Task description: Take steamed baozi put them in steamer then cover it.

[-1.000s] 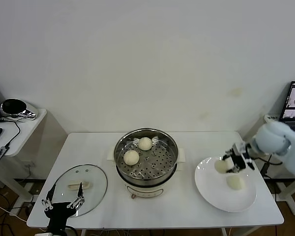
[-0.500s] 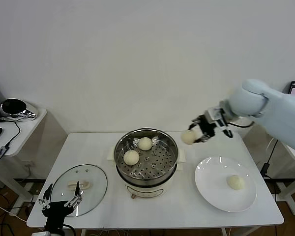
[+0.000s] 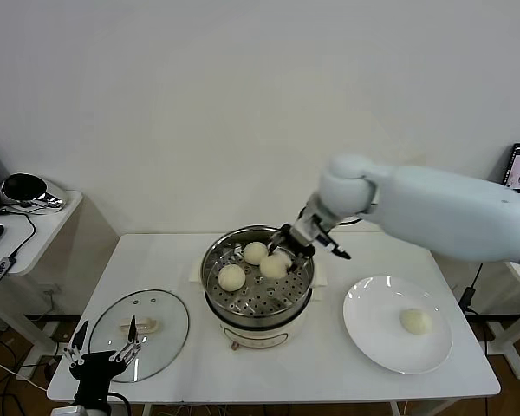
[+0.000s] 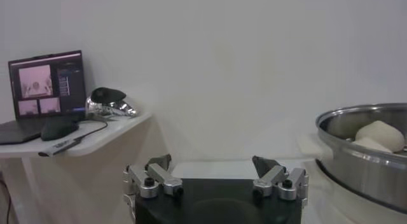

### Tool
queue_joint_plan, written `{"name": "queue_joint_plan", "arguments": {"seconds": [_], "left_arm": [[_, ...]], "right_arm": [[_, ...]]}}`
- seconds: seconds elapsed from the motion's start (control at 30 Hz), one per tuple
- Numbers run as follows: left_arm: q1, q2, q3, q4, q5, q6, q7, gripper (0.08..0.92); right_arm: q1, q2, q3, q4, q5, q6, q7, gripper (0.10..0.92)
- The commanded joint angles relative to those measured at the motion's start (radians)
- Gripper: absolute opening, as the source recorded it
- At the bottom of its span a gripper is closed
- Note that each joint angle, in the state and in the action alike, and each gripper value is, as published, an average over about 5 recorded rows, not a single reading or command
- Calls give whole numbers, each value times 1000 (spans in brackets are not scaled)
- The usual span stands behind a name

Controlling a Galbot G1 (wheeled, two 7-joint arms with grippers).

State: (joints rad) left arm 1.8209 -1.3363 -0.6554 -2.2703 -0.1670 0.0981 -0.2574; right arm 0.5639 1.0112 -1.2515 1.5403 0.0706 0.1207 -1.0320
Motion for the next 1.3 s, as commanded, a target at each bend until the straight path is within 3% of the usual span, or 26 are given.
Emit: {"name": "queue_joint_plan", "arguments": {"seconds": [0.03, 0.3, 0.67, 0.93, 1.07, 1.3], "left_arm": [[-1, -2, -1, 0, -2, 0, 0, 823], [-1, -5, -2, 3, -5, -1, -2, 823], [-2, -8, 2, 5, -4, -1, -2, 823], [1, -6, -1, 3, -6, -2, -2, 823], [-2, 0, -5, 3, -10, -2, -2, 823], [-15, 9, -2, 7, -11, 0, -1, 823]], "right_arm": [[-30, 157, -61, -89, -162, 207, 14, 543], [-61, 157, -65, -108, -254, 271, 10, 544], [-60, 144, -73, -82, -241, 289, 19, 557], [16, 80, -41, -42, -195, 287, 33, 751], [96, -11, -28, -4, -80, 165, 6, 813], [197, -252, -50, 104, 73, -244, -18, 823]]}}
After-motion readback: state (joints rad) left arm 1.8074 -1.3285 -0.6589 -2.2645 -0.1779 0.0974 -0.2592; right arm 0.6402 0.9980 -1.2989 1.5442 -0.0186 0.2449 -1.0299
